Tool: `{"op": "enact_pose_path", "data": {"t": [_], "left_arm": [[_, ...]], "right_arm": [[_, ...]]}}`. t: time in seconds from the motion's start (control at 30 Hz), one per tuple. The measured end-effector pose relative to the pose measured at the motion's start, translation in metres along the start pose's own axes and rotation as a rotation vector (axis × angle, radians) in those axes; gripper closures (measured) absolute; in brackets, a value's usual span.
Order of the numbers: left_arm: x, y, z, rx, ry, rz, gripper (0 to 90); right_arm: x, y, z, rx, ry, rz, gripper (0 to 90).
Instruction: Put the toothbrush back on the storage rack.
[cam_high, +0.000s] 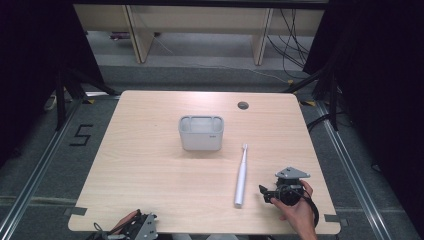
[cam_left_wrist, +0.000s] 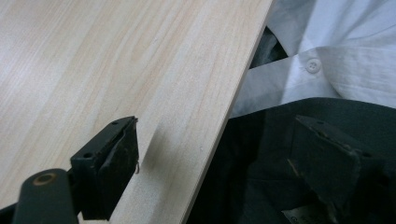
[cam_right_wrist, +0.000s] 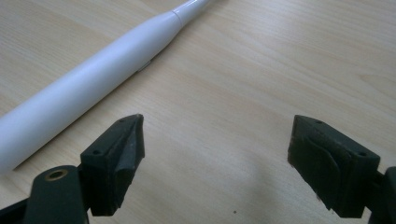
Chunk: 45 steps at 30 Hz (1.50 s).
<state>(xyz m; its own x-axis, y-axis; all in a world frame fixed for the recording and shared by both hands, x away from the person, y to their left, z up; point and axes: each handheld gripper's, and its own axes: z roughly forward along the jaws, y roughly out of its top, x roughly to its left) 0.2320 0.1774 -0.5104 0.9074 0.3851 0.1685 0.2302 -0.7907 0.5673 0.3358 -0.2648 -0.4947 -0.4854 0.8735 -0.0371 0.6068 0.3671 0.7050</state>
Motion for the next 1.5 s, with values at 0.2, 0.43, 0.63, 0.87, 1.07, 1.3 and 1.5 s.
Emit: {"op": "enact_pose_path", "data": {"t": [0.2, 0.43, 0.63, 0.87, 1.07, 1.3, 1.5], "left_arm": [[0.000, 0.000, 0.000, 0.001, -0.001, -0.002, 15.3], [0.000, 0.000, 0.000, 0.000, -0.001, -0.002, 15.3], [0.000, 0.000, 0.000, -0.001, -0.003, -0.003, 15.3], [0.000, 0.000, 0.000, 0.003, -0.001, -0.003, 15.3], [0.000, 0.000, 0.001, 0.004, -0.002, -0.004, 15.3], [0.000, 0.000, 0.000, 0.003, -0.003, -0.004, 15.3], [0.000, 0.000, 0.000, 0.004, -0.003, -0.003, 15.3]], "right_arm": [[0.002, 0.002, 0.000, -0.015, 0.011, 0.013, 21.6], [0.005, 0.005, -0.002, -0.046, 0.027, -0.011, 28.4], [0.011, 0.009, -0.004, -0.091, 0.043, -0.036, 38.4], [0.018, 0.014, -0.006, -0.111, 0.068, -0.062, 46.9], [0.030, 0.021, -0.009, -0.131, 0.092, -0.037, 57.5], [0.046, 0.030, -0.013, -0.186, 0.118, -0.080, 71.9], [0.059, 0.034, -0.006, -0.199, 0.173, -0.137, 81.7]]}}
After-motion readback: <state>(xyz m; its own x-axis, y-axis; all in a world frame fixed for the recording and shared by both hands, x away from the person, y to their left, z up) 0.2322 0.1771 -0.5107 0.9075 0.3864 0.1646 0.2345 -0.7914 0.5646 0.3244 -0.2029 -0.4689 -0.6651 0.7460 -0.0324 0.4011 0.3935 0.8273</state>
